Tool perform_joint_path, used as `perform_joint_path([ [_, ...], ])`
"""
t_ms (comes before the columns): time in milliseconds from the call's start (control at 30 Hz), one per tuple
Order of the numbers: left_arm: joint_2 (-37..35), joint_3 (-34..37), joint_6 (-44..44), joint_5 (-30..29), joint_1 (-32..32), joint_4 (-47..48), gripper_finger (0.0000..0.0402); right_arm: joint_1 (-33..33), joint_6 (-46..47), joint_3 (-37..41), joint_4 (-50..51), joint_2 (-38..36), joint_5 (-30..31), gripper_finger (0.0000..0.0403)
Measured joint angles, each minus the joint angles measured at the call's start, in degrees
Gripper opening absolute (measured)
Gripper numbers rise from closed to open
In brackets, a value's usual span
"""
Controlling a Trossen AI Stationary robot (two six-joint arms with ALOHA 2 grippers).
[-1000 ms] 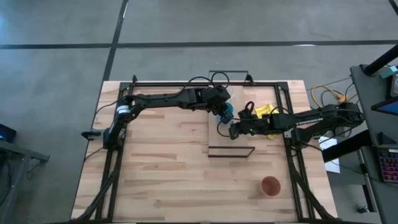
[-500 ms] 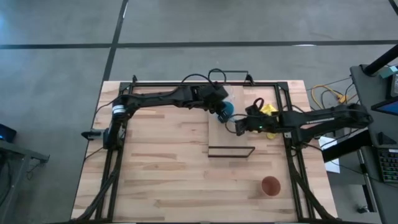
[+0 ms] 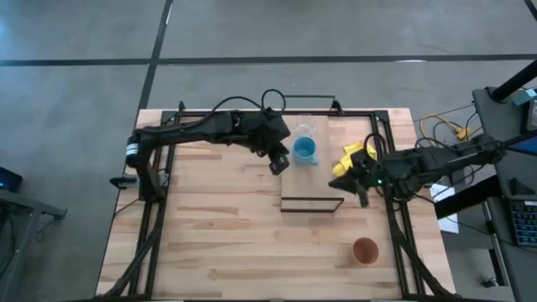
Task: Stack small to large cups/mugs on shelf
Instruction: Put the brown cup on the shelf
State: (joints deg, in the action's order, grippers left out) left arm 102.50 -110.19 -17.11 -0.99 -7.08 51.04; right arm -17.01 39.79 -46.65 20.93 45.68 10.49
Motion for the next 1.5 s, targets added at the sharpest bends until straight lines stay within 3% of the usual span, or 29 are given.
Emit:
perform_joint_path([
  [200,-1.51,0.78,4.76,0.02,3.01,4.55,0.0,-9.89,-14.98,-4.58,0.33,3.59,2.21,0.0009],
  [333,-1.48,1.13,4.99,0.04,4.07,5.99,0.0008,-13.53,-16.65,-8.79,0.37,7.22,5.7,0.0009],
  [633,-1.4,1.14,1.84,0.02,4.73,5.08,0.0077,-14.47,-19.03,-22.27,6.01,15.83,5.72,0.0016],
  [867,-1.42,1.11,0.91,0.02,4.97,4.99,0.0109,-14.47,-21.94,-33.72,15.3,23.45,5.63,0.0058],
  [1000,-1.42,1.11,0.83,3.36,5.06,4.97,0.0112,-14.47,-22.12,-39.02,20.95,27.42,6.9,0.0085],
  [1167,-1.42,1.11,0.74,5.2,5.34,5.23,0.0111,-14.47,-14.82,-44.03,34.28,30.45,6.4,0.0103],
  [1400,-1.42,1.1,-3.18,5.63,5.42,5.44,0.0111,-16.18,15.76,-47.18,67.5,33.63,-3.29,0.0105],
  [1500,-1.46,1.09,-3.49,5.76,5.43,5.44,0.0111,-19.08,20.42,-44.82,68.64,33.9,-6.57,0.0105],
])
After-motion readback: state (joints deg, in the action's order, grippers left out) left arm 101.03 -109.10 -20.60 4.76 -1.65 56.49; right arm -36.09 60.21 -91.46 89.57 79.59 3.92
